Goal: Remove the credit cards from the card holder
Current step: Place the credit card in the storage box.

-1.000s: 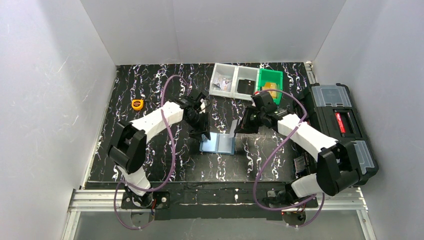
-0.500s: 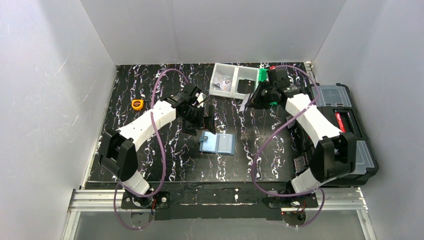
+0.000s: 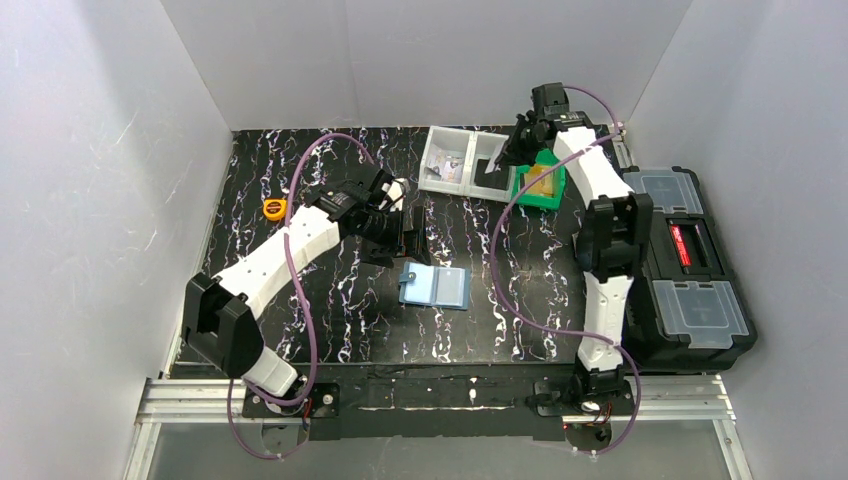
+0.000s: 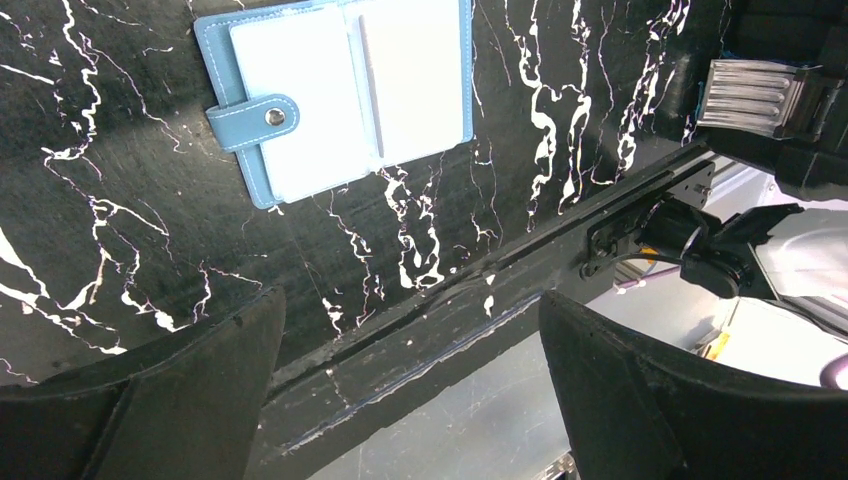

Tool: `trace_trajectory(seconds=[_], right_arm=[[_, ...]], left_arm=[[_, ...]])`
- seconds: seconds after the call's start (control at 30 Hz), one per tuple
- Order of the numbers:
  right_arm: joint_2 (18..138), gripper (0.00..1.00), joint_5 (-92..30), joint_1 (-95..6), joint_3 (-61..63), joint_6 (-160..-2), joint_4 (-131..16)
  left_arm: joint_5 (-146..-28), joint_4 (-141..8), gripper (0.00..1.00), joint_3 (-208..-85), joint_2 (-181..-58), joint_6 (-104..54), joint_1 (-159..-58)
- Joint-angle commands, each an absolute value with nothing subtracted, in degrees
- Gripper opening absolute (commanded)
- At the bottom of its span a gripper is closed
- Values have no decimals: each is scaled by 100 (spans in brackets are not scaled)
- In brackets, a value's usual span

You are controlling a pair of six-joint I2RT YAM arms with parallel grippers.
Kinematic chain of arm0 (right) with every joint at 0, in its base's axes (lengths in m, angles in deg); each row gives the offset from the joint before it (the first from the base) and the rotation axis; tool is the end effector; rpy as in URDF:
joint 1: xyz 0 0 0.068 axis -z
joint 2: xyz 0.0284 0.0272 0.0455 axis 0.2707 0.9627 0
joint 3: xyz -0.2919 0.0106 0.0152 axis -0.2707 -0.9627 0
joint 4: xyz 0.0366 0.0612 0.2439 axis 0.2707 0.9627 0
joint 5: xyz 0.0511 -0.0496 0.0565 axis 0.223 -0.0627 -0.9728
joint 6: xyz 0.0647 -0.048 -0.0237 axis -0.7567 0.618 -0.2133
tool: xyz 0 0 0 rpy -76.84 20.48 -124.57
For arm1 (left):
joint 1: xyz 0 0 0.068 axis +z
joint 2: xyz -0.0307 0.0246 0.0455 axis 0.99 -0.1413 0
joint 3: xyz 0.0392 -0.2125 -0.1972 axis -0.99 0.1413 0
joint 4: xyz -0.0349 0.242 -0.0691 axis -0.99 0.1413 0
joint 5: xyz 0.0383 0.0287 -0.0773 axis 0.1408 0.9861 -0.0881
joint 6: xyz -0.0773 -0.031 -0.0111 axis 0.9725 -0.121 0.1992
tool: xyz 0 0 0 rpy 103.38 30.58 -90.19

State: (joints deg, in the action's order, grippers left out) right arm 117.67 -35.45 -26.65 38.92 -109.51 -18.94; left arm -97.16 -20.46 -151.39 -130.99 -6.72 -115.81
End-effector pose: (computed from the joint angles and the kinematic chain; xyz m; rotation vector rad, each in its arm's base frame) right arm 0.4964 0.1122 0.2815 0.4097 2.4182 0.6305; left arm 0.2636 -0.2059 0.2979 0.2393 2.6518 -0.8247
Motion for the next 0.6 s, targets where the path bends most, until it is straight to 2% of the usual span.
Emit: trace_trajectory(seconds=[0.0, 0.17, 0.33, 0.4, 0.57], right_arm=[[12430, 1, -3657, -2607, 4966, -10582, -1428], [12989, 3, -3734, -2590, 5611, -10459, -1465], [13276, 13, -3775, -2582, 5982, -10472, -1438], [13300, 20, -3814, -2573, 5971, -10534, -1444], [13277, 49, -3861, -2573, 5917, -10613, -1446]], left_arm=[[-9825, -1785, 98, -15202, -12782, -769, -11558], [-9794, -1705, 98, -15161, -12703, -796, -11562], [-9764, -1694, 98, -15129, -12664, -788, -11562], [-9745, -1688, 98, -15115, -12659, -779, -11562], [-9754, -1673, 98, -15113, -12654, -770, -11560]])
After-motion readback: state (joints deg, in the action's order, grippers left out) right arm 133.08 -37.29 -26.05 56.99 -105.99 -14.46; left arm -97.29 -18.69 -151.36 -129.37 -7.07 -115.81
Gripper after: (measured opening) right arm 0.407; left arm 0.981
